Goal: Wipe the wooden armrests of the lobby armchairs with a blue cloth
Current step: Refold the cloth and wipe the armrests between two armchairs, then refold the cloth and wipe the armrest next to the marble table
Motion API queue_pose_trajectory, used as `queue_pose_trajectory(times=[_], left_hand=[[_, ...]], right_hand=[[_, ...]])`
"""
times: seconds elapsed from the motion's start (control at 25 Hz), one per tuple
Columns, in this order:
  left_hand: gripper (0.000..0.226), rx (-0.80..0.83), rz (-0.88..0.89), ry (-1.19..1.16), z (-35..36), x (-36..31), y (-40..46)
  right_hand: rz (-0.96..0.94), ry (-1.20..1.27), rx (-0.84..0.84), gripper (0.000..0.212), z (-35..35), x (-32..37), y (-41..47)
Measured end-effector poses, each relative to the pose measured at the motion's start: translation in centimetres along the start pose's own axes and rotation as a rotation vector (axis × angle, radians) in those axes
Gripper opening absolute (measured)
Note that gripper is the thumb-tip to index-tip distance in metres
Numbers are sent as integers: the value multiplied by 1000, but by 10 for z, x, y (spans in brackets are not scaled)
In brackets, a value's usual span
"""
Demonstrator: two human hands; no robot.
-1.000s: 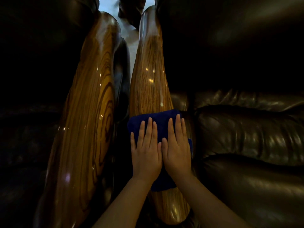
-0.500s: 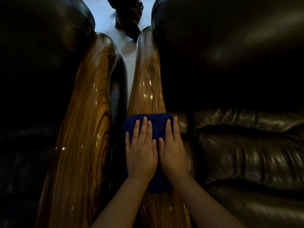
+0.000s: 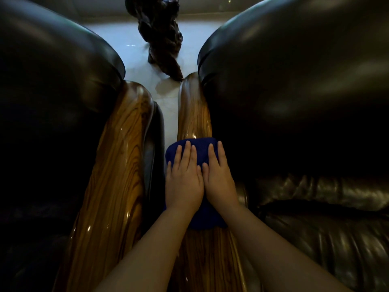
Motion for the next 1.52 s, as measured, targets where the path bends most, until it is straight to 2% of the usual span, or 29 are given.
queue_pose_trajectory(times=[0.16, 0.32, 0.48, 0.6, 0.76, 0.84, 0.96, 1.08, 1.32, 1.52], left_hand=[[53, 16, -12, -59, -3, -1, 47], [54, 179, -50, -140, -17, -2, 71], [50, 47, 30, -156, -49, 4, 67], [46, 77, -1, -86, -46, -3, 62], [30, -107, -56, -71, -51, -14, 60], [21, -63, -30, 11, -58, -17, 56], [18, 118, -64, 59, -72, -23, 52], [17, 159, -99, -3, -101, -36, 46], [19, 81, -91, -171, -186, -86, 22], [21, 44, 0, -188, -273, -150, -25]], right_hand=[[4, 19, 13, 54, -1, 1, 46], [-47, -83, 61, 58, -8, -4, 64], [-83, -15, -49, 72, -31, -24, 55], [-120, -52, 18, 61, -34, -20, 55], [-54, -75, -51, 36, -41, -5, 53], [-77, -106, -41, 19, -50, -1, 46], [-67, -106, 152, 17, -68, 3, 40], [-39, -33, 208, 17, -99, 13, 35], [-44, 44, 129, 16, -198, 54, 11], [-61, 44, 22, 15, -311, 87, -37]])
Point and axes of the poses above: each hand's wrist, its own y-axis towards the middle knuckle, its own z-axis out of the palm, x = y × z, the point moved 2 cm from there along y, towards the middle knuckle, and after that the axes turned 10 degrees about -y, right-handed, at the moved point
